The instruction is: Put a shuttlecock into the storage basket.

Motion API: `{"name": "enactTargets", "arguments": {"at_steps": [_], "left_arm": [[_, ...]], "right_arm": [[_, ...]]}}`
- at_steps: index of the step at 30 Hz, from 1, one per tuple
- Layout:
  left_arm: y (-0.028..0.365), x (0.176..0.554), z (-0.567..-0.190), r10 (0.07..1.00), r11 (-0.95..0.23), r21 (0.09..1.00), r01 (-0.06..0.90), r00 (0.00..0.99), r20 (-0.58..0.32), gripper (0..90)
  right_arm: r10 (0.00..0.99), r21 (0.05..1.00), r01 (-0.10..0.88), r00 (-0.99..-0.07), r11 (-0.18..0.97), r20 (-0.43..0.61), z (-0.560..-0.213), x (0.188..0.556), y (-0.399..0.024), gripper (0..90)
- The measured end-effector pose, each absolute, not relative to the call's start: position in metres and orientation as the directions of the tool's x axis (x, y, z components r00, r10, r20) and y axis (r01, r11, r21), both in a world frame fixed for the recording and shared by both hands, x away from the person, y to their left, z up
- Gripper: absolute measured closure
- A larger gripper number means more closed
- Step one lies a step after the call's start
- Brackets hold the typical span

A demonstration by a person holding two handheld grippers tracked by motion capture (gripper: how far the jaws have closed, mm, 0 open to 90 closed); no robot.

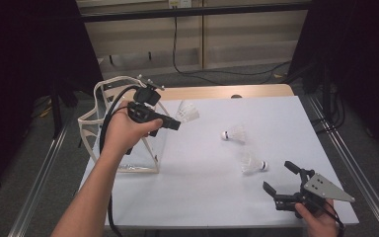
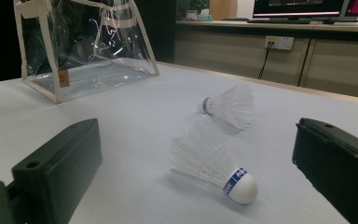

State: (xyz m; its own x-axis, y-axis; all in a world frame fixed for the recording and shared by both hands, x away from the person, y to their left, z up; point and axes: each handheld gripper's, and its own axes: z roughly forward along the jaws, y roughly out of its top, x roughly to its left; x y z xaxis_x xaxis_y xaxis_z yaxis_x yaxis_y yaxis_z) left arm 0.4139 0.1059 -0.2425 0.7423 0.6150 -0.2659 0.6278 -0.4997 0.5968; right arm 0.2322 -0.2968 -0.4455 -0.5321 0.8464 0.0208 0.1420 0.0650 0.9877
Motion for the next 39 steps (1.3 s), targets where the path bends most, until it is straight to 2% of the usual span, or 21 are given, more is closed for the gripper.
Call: {"name": "enactTargets", "arguments": {"at_steps": [39], "left_arm": [[0.113,0.425,-0.218,0.645,-0.483,0.609,0.630,0.726,-0.239,65.7]], "right_arm": [[0.845,0.988,0.139,-0.534,0.061,0.023,-0.446,0.232,-0.297,0.9]]}}
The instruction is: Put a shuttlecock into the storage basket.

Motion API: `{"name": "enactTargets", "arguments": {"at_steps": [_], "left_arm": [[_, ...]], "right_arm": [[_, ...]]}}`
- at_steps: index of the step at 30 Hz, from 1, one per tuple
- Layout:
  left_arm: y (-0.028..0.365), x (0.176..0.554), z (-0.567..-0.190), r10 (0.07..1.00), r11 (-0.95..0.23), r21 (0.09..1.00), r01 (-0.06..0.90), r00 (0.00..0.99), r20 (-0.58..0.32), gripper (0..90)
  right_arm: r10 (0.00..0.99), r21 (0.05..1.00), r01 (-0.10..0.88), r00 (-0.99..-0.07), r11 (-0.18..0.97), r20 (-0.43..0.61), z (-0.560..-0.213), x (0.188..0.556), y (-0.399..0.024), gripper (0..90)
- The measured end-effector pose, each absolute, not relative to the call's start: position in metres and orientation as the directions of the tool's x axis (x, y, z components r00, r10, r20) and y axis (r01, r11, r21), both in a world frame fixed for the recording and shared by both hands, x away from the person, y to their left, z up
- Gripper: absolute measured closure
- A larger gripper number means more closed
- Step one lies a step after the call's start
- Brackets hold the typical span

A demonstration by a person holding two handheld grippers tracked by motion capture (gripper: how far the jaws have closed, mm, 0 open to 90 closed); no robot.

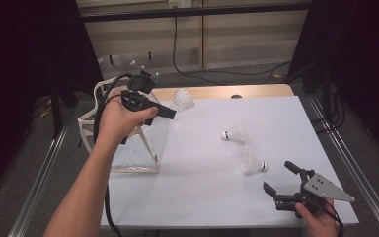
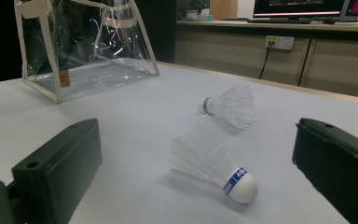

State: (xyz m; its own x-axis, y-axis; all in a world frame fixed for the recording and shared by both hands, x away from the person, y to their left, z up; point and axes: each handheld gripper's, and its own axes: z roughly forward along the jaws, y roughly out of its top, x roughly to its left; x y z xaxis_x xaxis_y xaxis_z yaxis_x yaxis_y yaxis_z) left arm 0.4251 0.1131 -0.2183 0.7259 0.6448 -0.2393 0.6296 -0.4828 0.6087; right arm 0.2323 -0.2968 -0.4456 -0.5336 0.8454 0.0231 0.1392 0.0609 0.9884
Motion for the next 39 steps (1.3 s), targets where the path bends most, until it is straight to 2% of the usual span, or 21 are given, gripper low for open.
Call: {"name": "enactTargets", "arguments": {"at_steps": [39], "left_arm": [[0.130,0.437,-0.206,0.698,-0.436,0.627,0.645,0.683,-0.217,65.7]], "right_arm": [[0.845,0.989,0.138,-0.534,0.060,0.023,-0.446,0.233,-0.297,0.9]]}}
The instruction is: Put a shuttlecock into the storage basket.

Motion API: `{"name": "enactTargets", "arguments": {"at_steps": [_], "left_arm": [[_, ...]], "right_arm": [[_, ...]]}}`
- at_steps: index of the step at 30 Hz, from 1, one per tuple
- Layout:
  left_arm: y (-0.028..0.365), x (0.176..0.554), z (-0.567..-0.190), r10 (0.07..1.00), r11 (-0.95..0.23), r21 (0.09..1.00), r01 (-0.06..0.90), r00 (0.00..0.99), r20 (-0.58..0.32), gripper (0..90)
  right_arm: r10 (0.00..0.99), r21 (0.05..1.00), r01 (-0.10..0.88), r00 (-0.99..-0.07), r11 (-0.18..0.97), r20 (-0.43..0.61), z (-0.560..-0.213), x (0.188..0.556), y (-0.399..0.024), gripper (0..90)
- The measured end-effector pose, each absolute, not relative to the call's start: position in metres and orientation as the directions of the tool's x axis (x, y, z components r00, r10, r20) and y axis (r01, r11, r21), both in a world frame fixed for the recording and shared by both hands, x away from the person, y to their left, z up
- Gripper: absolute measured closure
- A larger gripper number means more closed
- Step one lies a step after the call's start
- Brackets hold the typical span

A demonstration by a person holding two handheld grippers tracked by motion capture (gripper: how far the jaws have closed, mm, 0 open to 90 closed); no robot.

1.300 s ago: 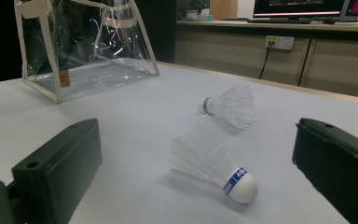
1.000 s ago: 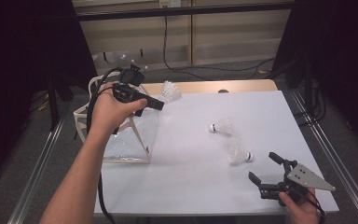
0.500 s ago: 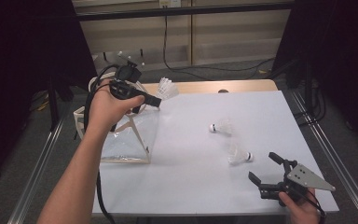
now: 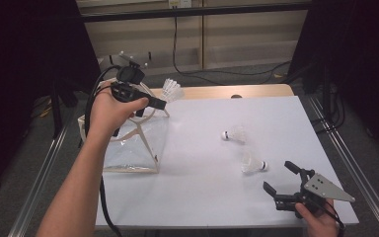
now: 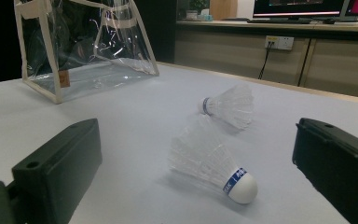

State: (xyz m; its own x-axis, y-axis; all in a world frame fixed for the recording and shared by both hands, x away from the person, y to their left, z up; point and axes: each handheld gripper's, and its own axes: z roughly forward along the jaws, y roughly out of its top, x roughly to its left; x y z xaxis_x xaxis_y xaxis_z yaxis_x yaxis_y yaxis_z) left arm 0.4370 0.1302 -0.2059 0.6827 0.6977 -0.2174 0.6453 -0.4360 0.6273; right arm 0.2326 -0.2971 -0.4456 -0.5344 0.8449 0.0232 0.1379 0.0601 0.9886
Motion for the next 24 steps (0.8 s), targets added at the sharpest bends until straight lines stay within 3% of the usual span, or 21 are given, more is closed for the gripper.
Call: {"name": "enactTargets", "arguments": {"at_steps": [24], "left_arm": [[0.146,0.446,-0.205,0.729,-0.412,0.629,0.659,0.652,-0.206,65.7]], "right_arm": [[0.845,0.989,0.138,-0.535,0.061,0.023,-0.445,0.232,-0.297,0.9]]}}
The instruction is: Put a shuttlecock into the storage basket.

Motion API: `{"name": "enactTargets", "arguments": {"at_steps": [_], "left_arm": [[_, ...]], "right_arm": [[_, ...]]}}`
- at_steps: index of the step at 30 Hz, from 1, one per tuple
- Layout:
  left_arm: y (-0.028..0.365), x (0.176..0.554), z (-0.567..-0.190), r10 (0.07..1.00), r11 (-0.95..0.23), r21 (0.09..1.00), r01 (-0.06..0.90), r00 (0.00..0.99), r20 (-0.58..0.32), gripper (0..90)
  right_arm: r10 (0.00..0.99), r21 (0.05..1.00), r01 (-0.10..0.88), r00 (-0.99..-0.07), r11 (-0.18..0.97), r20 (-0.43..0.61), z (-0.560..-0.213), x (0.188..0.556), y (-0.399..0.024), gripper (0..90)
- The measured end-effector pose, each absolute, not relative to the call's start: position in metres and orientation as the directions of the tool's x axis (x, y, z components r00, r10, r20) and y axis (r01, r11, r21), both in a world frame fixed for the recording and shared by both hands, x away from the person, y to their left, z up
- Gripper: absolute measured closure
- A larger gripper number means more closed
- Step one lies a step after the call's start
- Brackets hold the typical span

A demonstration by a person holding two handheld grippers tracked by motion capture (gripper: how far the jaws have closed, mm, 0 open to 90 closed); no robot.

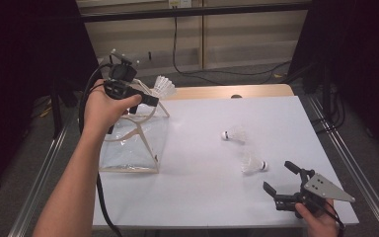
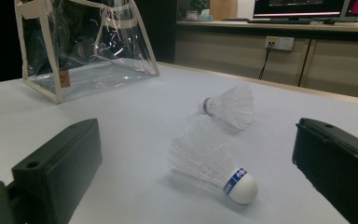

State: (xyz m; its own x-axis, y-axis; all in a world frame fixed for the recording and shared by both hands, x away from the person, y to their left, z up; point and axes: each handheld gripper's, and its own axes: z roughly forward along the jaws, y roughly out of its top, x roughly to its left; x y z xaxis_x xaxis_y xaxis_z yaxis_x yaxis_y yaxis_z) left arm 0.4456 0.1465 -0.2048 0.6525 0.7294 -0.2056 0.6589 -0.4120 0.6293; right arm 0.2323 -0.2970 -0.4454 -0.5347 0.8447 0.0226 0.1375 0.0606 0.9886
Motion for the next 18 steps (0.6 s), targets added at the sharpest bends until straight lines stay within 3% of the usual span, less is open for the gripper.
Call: {"name": "enactTargets", "arguments": {"at_steps": [18], "left_arm": [[0.1564,0.4483,-0.2009,0.747,-0.392,0.635,0.665,0.633,-0.201,65.7]], "right_arm": [[0.845,0.989,0.138,-0.534,0.060,0.023,-0.4454,0.2324,-0.2969,0.9]]}}
